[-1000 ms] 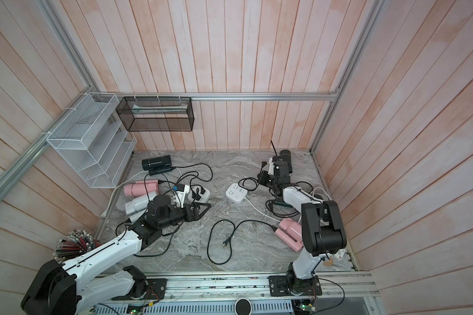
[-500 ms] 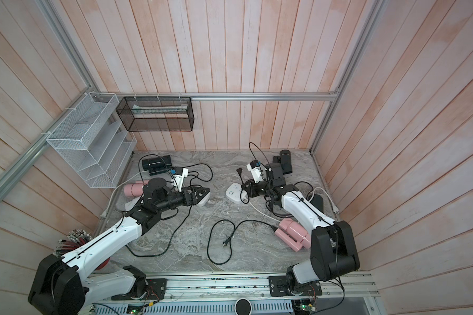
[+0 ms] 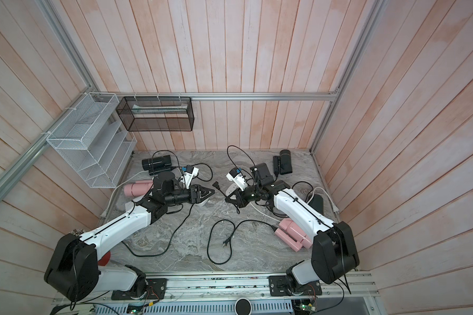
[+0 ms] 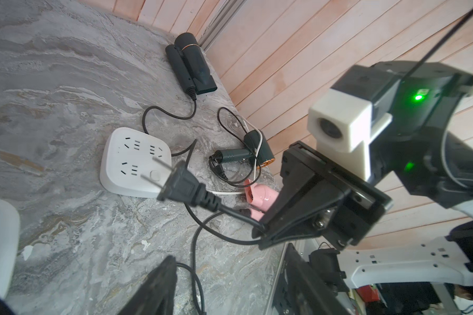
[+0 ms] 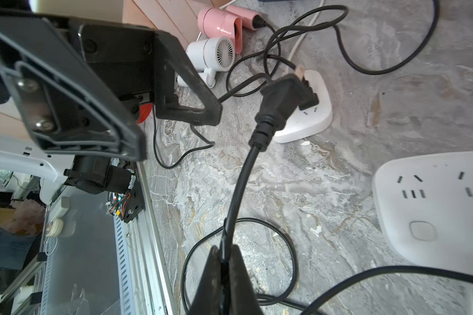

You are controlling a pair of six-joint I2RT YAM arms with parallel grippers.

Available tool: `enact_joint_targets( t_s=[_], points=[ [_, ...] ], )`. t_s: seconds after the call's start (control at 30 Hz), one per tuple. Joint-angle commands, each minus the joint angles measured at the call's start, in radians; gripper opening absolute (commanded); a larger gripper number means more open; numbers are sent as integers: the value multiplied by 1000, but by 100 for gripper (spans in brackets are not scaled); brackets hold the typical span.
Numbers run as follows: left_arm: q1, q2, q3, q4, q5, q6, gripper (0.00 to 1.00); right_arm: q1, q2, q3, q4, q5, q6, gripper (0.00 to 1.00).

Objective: Charge the blow dryers
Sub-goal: Pick up the plug from the center of the board.

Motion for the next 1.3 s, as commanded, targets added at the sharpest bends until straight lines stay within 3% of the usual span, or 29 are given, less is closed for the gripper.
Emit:
enact_joint_targets(
  t_s=[0.0,0.13,0.3,0.73,1.27],
  points=[
    [-9,-32,34,-97,-86,123,63,12,6,11,-60,9,-10,2],
    [-40,-84,37,-190,-252,262,63,22,4,19,-51,-11,8,2],
    [-166,-128,5,-217,-523,479,64,23,-11,24,-33,-52,34,2],
    [-379,-43,-28,-110,-987,692,69,24,-49,24,-11,-168,78,2],
    [-436,23,-46,81,-1156,846,70,25,-43,-16,7,-197,105,2]
  ],
)
